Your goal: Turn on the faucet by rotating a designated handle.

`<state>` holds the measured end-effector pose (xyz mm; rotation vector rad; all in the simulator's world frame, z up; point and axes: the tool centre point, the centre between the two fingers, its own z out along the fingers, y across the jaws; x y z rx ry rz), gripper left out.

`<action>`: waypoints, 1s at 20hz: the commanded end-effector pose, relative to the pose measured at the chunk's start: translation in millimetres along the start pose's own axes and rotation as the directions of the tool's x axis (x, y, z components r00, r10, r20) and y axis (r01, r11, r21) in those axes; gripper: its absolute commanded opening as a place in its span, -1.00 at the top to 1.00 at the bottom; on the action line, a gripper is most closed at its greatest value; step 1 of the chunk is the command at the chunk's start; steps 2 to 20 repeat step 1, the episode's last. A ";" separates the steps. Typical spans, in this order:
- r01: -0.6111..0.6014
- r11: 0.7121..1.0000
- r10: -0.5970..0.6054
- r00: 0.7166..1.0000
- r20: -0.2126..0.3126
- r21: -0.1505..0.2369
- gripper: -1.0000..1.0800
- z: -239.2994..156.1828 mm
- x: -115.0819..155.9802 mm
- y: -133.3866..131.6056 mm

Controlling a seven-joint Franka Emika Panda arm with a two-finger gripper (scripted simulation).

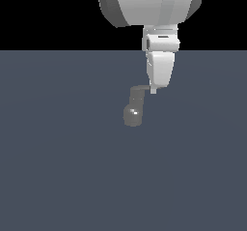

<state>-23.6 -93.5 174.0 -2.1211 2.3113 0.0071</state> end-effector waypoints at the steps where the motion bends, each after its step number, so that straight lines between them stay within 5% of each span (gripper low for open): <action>1: -0.050 0.999 0.050 0.999 -0.006 0.001 1.00 1.2 35.0 -1.4; 20: -0.050 0.999 0.050 0.999 -0.006 0.001 1.00 1.2 35.0 -1.4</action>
